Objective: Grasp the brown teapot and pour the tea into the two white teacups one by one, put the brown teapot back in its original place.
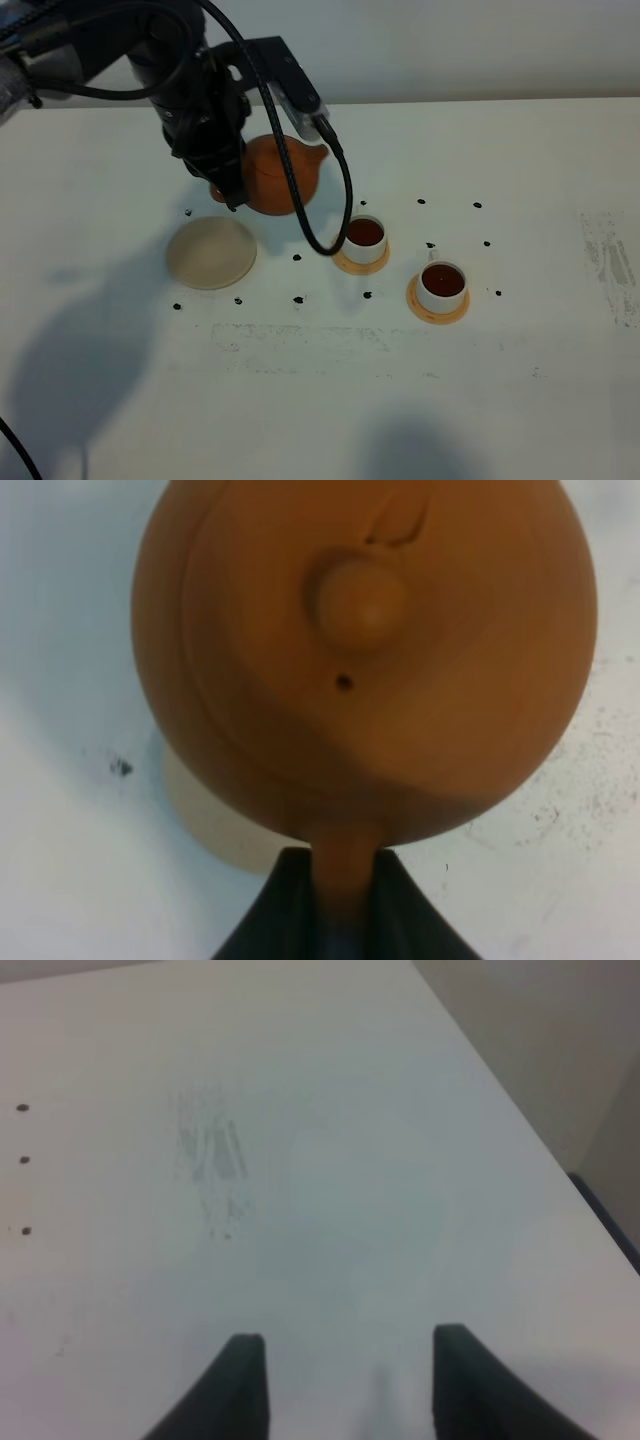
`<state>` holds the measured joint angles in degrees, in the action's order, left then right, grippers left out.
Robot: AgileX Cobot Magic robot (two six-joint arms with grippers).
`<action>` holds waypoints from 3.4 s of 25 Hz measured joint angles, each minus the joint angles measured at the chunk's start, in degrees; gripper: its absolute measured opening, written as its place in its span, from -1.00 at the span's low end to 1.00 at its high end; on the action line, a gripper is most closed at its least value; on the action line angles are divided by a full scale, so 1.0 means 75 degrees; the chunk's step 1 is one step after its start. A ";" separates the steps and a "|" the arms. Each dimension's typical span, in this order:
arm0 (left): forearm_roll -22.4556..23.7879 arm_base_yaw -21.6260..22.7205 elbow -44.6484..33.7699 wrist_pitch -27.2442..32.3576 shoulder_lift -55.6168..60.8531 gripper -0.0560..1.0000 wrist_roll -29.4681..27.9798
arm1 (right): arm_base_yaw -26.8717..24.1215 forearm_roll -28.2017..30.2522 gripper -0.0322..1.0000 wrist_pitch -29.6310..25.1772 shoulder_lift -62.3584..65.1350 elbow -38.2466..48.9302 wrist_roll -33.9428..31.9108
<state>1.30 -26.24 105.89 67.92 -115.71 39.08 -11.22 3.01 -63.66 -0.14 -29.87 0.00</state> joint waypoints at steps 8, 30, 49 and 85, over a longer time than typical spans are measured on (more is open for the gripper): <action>-0.0072 0.0390 -0.0412 0.0000 0.0000 -0.73 -0.0441 | 0.0000 0.0000 -0.16 0.0000 0.0000 0.0000 0.0000; -0.0463 0.1028 -0.2477 -0.2352 0.0543 -0.73 -0.1341 | 0.0000 0.0000 -0.16 0.0000 0.0000 0.0000 0.0000; -0.0491 0.1364 -0.3485 -0.2659 0.0845 -0.73 -0.3306 | 0.0000 0.0000 -0.16 0.0000 0.0000 0.0000 0.0000; -0.0600 0.1379 -0.3485 -0.2699 0.0081 -0.73 -0.3664 | 0.0000 0.0000 -0.16 0.0006 0.0000 0.0000 0.0000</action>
<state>-3.20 -15.89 79.75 47.67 -115.11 11.60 -11.22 3.01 -63.61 -0.14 -29.87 0.00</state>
